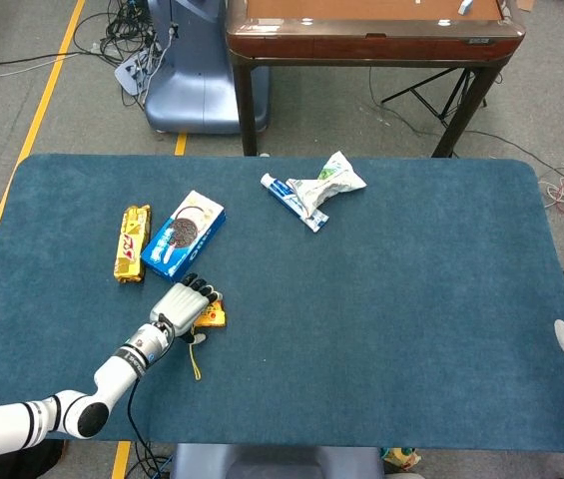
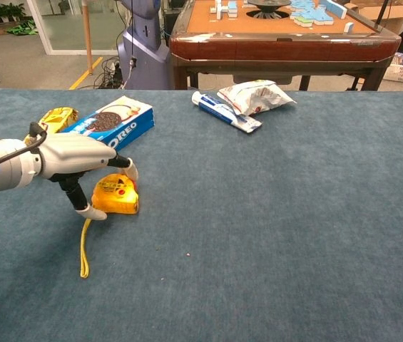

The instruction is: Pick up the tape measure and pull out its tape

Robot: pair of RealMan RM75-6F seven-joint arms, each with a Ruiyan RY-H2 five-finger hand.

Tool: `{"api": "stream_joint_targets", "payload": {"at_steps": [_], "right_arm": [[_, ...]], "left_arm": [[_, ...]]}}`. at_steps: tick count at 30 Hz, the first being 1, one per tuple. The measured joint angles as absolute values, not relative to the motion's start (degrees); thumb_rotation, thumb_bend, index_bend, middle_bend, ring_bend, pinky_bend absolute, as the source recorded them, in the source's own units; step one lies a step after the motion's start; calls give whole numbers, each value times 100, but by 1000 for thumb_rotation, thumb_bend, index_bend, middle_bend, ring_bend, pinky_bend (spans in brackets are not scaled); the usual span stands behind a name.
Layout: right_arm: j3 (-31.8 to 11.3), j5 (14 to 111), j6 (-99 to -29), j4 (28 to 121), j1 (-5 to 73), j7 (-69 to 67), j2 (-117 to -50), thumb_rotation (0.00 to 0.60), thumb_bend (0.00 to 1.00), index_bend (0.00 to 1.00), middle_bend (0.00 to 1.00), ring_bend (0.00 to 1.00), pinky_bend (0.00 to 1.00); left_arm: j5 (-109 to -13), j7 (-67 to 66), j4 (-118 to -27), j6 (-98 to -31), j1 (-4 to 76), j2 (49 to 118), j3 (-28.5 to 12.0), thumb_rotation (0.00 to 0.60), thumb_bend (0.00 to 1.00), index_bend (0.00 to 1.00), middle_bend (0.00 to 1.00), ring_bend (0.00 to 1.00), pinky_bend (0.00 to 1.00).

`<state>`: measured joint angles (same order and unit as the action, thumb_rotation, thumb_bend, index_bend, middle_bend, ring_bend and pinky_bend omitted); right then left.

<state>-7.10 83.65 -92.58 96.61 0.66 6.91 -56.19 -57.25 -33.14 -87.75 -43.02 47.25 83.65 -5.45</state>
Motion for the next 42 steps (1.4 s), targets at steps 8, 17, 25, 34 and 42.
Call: {"api": "stream_joint_targets", "payload": {"at_steps": [8,17,25,34,42], "right_arm": [[-689,8414,-9337,9651,5,638,-5630,600,411,102,197,91,234],[-678,8427,-9406,9653,-64,586,-5605,600,411,102,197,97,234],[-668,8426,-9394,9606,-89,526,-5616,600,411,102,197,97,234],[-679,8396,-9437,9589,-139,491,-5608,600,411,102,197,97,234],[-680,8376,-9438,9605,-165,499,-5599,600,411,102,197,97,234]], "left_arm": [[-5800,-3239,-9179,-4388,4756,8063,-349,600,196,231,246,134,45],[-5680,-3679,-9032,-4869,4734,8190,-212,600,196,205,245,134,46],[-5073,-4194,-9037,-5140,4792,8339,-130,600,196,226,246,151,46],[-4897,-4199,-8967,-5215,4870,8528,-148,600,195,254,263,175,46],[-4888,-4049,-8872,-5166,4897,8585,-151,600,197,327,337,225,46]]}}
